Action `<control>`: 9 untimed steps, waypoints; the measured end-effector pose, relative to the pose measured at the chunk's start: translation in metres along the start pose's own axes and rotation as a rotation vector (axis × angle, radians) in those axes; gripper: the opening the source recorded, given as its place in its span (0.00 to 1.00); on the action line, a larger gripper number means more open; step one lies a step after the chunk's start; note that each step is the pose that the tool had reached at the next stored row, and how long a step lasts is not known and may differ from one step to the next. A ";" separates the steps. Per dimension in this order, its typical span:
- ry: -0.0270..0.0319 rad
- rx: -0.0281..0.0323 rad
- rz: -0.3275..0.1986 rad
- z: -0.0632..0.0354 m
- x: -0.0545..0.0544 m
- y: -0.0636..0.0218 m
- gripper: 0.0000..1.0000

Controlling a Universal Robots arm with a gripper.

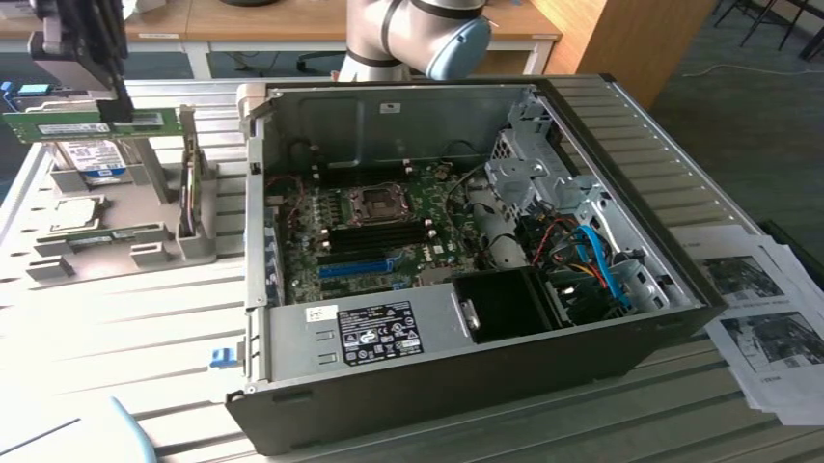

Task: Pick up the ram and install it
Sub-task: 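Pick up the ram and move it above insertion slot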

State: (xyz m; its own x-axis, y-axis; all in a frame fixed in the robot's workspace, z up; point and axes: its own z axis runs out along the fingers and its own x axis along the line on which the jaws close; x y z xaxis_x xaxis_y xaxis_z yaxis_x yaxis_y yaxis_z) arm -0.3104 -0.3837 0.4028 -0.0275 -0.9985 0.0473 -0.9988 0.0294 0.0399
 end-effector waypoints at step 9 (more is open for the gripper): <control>0.0000 -0.0001 0.000 -0.0018 -0.001 -0.0430 0.11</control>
State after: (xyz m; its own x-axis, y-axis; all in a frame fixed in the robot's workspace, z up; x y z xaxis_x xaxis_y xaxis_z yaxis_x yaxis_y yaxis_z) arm -0.2674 -0.3837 0.4028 -0.0276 -0.9985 0.0473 -0.9988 0.0295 0.0400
